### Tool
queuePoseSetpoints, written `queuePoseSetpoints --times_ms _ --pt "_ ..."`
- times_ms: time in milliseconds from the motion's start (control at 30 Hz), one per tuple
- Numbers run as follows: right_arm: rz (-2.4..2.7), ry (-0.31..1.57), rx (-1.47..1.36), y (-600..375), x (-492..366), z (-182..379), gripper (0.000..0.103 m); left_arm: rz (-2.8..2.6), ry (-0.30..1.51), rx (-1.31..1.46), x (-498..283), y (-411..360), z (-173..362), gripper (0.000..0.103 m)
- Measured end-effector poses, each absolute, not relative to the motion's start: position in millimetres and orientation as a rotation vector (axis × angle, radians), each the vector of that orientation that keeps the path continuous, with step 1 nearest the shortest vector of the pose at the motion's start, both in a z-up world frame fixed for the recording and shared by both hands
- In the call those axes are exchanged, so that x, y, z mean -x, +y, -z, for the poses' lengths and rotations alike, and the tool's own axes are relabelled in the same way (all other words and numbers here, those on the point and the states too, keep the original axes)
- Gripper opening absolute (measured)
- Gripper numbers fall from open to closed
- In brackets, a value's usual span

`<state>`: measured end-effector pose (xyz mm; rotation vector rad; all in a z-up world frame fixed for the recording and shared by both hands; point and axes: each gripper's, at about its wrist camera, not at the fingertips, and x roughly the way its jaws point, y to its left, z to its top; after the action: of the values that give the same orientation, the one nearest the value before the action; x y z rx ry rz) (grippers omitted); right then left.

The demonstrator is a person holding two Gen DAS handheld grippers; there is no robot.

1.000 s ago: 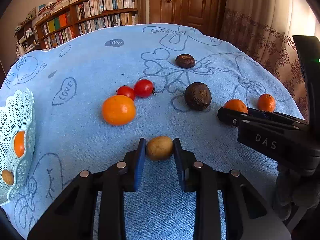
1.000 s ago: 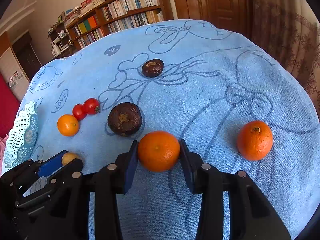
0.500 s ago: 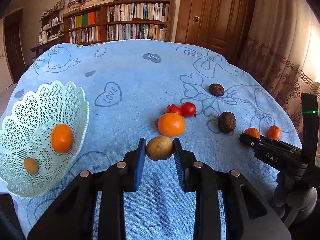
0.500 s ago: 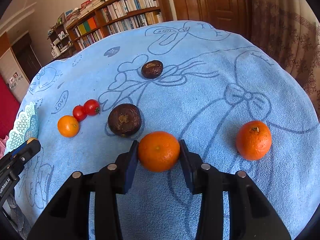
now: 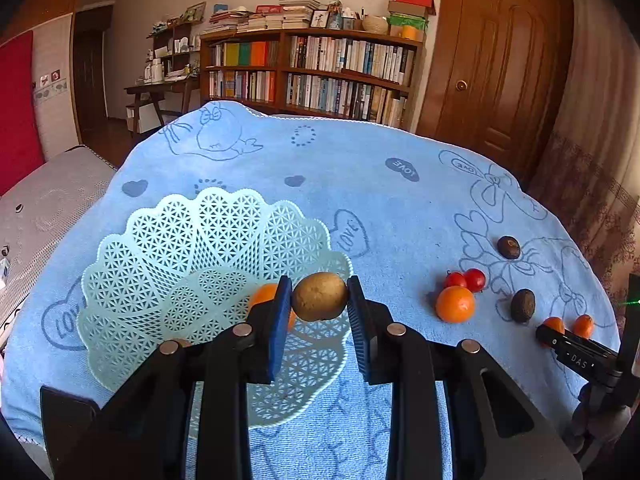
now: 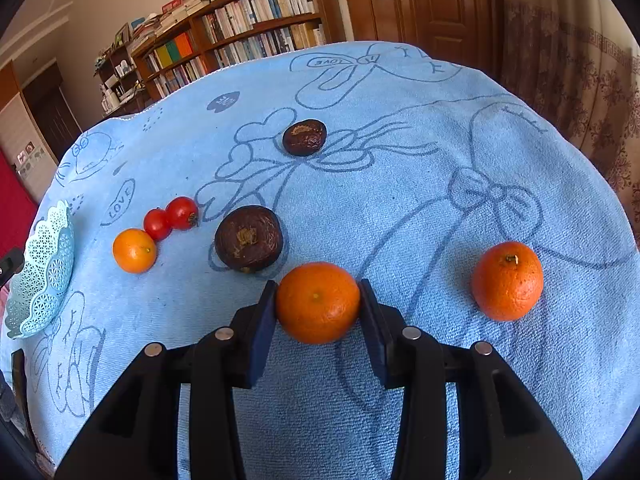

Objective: Organize fruits
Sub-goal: 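Carry the brown fruit into the basket and open the left tool, then carry the round orange to the basket and open the right tool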

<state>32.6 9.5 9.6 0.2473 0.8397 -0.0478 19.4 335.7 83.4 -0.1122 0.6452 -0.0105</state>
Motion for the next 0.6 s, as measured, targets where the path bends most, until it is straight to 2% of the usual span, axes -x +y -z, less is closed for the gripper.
queuePoseSetpoints --times_ms 167,200,233,267,333,433,600 --pt "0.049 0.839 -0.245 9.7 -32.7 -9.3 0.04 -0.079 0.602 0.142 -15.5 369.3 -96.4 0.032" --pt "0.048 0.839 -0.246 10.0 -32.4 -9.5 0.04 -0.094 0.593 0.15 -14.3 375.0 -98.9 0.041" --pt "0.048 0.839 -0.246 10.0 -32.4 -9.5 0.04 -0.109 0.584 0.159 -12.8 380.4 -101.8 0.055" --pt "0.048 0.839 -0.246 10.0 -32.3 -9.5 0.04 -0.126 0.573 0.165 -11.2 384.9 -104.1 0.063" --pt "0.049 0.839 -0.246 10.1 -32.3 -9.6 0.04 -0.165 0.545 0.175 -7.3 392.2 -108.3 0.092" --pt "0.053 0.835 -0.243 10.4 -31.4 -11.0 0.04 -0.183 0.519 0.181 -3.9 398.0 -113.2 0.1" --pt "0.022 0.794 -0.245 17.3 -25.3 -23.9 0.04 -0.213 0.514 0.209 -0.9 405.4 -118.0 0.1"
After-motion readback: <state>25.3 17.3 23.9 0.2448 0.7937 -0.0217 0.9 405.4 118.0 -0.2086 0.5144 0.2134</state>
